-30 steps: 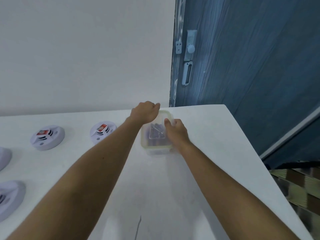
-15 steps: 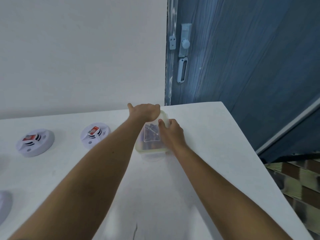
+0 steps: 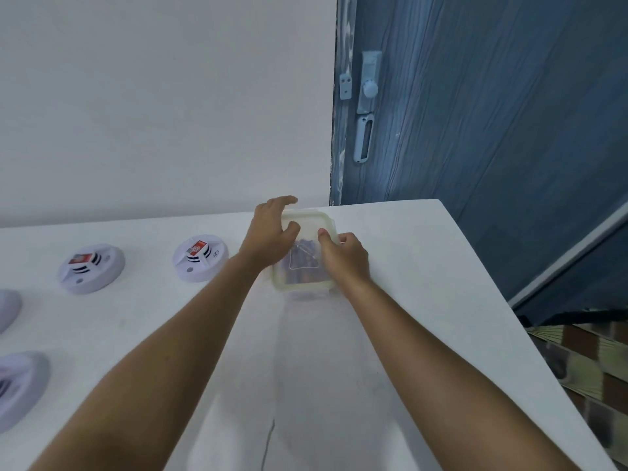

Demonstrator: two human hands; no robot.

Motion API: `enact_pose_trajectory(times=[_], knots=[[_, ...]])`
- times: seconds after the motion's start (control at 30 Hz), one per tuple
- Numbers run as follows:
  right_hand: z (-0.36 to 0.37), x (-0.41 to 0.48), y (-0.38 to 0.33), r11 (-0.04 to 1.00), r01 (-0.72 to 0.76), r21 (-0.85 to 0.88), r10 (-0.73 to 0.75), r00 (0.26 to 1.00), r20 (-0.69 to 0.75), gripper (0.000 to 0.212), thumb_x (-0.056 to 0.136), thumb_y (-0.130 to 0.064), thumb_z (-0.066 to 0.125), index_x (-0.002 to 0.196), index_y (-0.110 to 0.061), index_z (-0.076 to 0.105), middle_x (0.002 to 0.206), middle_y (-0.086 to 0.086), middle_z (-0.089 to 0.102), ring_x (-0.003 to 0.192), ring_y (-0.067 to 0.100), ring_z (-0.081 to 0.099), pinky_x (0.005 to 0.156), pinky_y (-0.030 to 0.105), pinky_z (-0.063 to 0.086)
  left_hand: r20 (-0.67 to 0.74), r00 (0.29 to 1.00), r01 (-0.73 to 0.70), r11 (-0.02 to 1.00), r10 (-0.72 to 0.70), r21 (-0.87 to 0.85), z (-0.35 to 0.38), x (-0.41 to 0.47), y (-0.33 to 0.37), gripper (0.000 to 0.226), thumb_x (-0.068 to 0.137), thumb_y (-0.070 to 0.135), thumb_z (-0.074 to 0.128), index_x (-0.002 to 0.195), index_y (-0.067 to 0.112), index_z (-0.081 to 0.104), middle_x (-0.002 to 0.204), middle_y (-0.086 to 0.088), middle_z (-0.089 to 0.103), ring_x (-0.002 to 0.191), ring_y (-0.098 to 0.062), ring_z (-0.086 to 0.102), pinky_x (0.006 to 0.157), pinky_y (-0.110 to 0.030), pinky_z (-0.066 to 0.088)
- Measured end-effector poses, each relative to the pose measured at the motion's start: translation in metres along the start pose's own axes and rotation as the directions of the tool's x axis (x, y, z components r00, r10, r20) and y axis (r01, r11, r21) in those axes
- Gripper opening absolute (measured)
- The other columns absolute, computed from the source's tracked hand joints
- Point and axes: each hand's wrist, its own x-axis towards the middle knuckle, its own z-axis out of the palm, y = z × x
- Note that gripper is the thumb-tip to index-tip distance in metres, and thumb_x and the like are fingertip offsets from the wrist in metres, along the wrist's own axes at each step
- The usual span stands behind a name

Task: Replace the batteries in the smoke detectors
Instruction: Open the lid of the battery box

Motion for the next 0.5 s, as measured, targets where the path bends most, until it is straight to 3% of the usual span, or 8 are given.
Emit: enact_pose_trajectory(times=[0.1, 0.17, 0.23, 0.3, 0.4, 0.5], knots=[[-0.002, -0.003, -0.002, 0.998, -0.041, 0.056, 0.042, 0.999, -0.012, 0.031, 0.091, -0.048, 0.050, 0.094, -0.017, 0.053, 0.094, -0.001, 0.058, 0.088, 0.025, 0.056, 0.073, 0.034, 0.044, -0.165, 0.961, 0.207, 0.973, -0.222, -0.100, -0.003, -0.019, 0.000, 0.045, 0.090, 0.021, 0.052, 0.134, 0.012, 0.046, 0.132, -0.010, 0.052, 0.121, -0.029, 0.047, 0.101, -0.041, 0.040], [-0.003, -0.007, -0.004, 0.996, -0.064, 0.068, 0.066, 0.998, -0.018, 0.030, 0.089, -0.048, 0.048, 0.085, -0.018, 0.049, 0.088, 0.000, 0.057, 0.083, 0.026, 0.055, 0.067, 0.033, 0.040, -0.116, 0.893, 0.412, 0.894, -0.435, -0.177, -0.006, -0.028, 0.003, 0.042, 0.093, 0.031, 0.049, 0.130, 0.010, 0.045, 0.124, -0.012, 0.054, 0.110, -0.029, 0.052, 0.091, -0.040, 0.043], [-0.004, -0.012, -0.006, 0.992, -0.075, 0.099, 0.078, 0.997, -0.022, 0.028, 0.089, -0.044, 0.049, 0.078, -0.018, 0.047, 0.083, -0.001, 0.056, 0.077, 0.024, 0.054, 0.064, 0.031, 0.039, 0.017, 0.833, 0.537, 0.801, -0.553, -0.265, -0.007, -0.038, 0.005, 0.033, 0.094, 0.036, 0.047, 0.116, 0.012, 0.052, 0.110, -0.007, 0.057, 0.094, -0.025, 0.052, 0.078, -0.033, 0.041], [-0.008, -0.017, -0.008, 0.993, -0.041, 0.111, 0.045, 0.998, -0.034, 0.024, 0.090, -0.037, 0.052, 0.077, -0.017, 0.048, 0.080, -0.003, 0.055, 0.072, 0.020, 0.052, 0.058, 0.029, 0.037, 0.051, 0.823, 0.548, 0.769, -0.565, -0.330, -0.008, -0.045, 0.006, 0.031, 0.093, 0.037, 0.050, 0.112, 0.013, 0.056, 0.105, -0.002, 0.060, 0.089, -0.021, 0.053, 0.075, -0.031, 0.041], [-0.015, -0.025, -0.013, 0.993, 0.045, 0.106, -0.037, 0.996, -0.075, 0.024, 0.092, -0.034, 0.055, 0.107, -0.017, 0.060, 0.099, -0.004, 0.059, 0.086, 0.018, 0.056, 0.070, 0.029, 0.043, -0.093, 0.854, 0.457, 0.824, -0.511, -0.334, -0.017, -0.052, 0.013, 0.040, 0.089, 0.039, 0.059, 0.124, 0.019, 0.055, 0.095, 0.009, 0.058, 0.094, -0.017, 0.058, 0.088, -0.036, 0.049], [-0.024, -0.038, -0.022, 0.982, 0.125, 0.141, -0.108, 0.987, -0.119, 0.029, 0.092, -0.033, 0.056, 0.118, -0.021, 0.058, 0.094, -0.009, 0.060, 0.084, 0.014, 0.059, 0.079, 0.032, 0.049, -0.225, 0.883, 0.313, 0.874, -0.411, -0.371, -0.035, -0.062, 0.028, 0.038, 0.086, 0.039, 0.065, 0.120, 0.024, 0.057, 0.089, 0.012, 0.060, 0.078, -0.009, 0.058, 0.075, -0.030, 0.050]])
